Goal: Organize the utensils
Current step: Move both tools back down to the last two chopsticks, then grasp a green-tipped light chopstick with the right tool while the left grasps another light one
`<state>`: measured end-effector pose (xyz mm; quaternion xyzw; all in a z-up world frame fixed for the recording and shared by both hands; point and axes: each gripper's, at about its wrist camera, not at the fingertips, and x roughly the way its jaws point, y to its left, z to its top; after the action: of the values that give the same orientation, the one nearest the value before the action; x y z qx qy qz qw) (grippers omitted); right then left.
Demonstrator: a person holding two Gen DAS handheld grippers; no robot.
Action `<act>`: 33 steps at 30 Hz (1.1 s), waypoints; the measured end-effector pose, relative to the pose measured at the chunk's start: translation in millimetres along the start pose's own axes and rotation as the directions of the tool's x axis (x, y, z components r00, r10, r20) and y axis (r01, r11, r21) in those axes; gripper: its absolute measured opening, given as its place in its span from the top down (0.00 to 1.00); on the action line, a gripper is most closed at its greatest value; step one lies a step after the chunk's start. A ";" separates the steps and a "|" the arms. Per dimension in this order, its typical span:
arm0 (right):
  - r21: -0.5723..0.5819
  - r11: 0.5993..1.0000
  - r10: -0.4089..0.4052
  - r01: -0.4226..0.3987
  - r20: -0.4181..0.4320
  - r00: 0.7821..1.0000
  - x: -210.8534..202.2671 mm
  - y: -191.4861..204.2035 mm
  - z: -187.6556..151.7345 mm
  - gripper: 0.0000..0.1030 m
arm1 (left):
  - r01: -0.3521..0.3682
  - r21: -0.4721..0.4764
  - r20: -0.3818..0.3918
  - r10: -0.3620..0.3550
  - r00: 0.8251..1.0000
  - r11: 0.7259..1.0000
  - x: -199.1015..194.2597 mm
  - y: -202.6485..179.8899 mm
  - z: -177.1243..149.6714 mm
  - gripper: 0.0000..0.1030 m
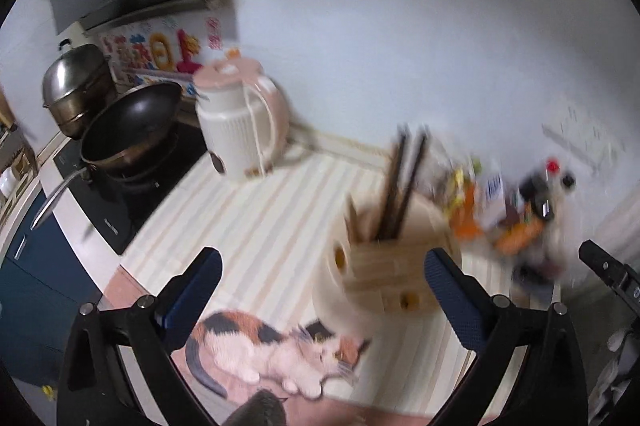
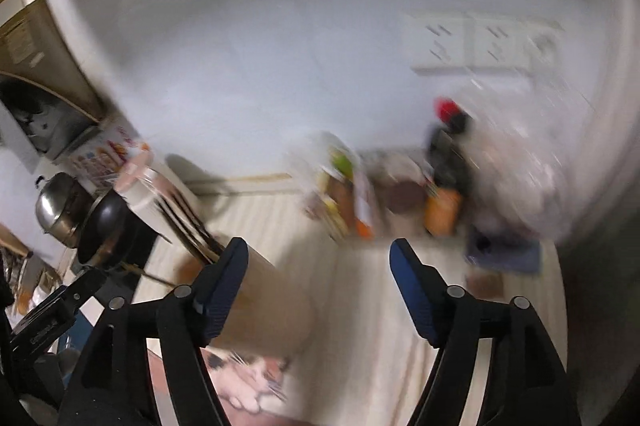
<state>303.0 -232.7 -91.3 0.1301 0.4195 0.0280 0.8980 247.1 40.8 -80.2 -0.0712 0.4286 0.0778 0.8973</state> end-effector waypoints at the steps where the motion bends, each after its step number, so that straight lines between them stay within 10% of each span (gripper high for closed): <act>1: 0.015 1.000 -0.021 0.022 -0.018 1.000 0.8 -12.9 -10.9 0.26 | -0.002 0.015 -0.012 0.002 1.000 1.000 2.8 -4.8 -7.3 0.00; 7: 0.074 0.987 -0.123 0.143 -0.229 0.966 44.6 -83.9 -91.9 0.26 | 0.021 0.150 -0.169 0.005 0.986 0.989 50.0 -54.4 -75.4 0.00; 16: 0.027 0.967 -0.207 0.252 -0.490 0.847 140.4 -125.3 -191.0 0.52 | 0.037 0.302 -0.399 0.092 0.912 0.953 149.0 -117.2 -161.5 0.00; 22: -0.029 0.962 -0.243 0.270 -0.531 0.812 162.1 -128.2 -212.5 0.62 | 0.038 0.361 -0.444 0.136 0.885 0.932 174.9 -137.2 -185.1 0.00; 26: -0.041 0.955 -0.269 0.293 -0.538 0.799 159.0 -140.1 -212.7 0.92 | 0.080 0.379 -0.466 0.116 0.877 0.922 175.8 -156.2 -194.8 0.00; 33: 0.031 0.927 -0.298 0.375 -0.548 0.781 135.9 -205.0 -214.6 0.93 | 0.197 0.413 -0.490 0.034 0.871 0.889 167.8 -208.9 -208.8 0.00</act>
<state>215.5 -363.7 -377.2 0.1017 0.6697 -0.1269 0.7246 234.8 -190.8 -328.4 0.1027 0.6418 -0.0828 0.7554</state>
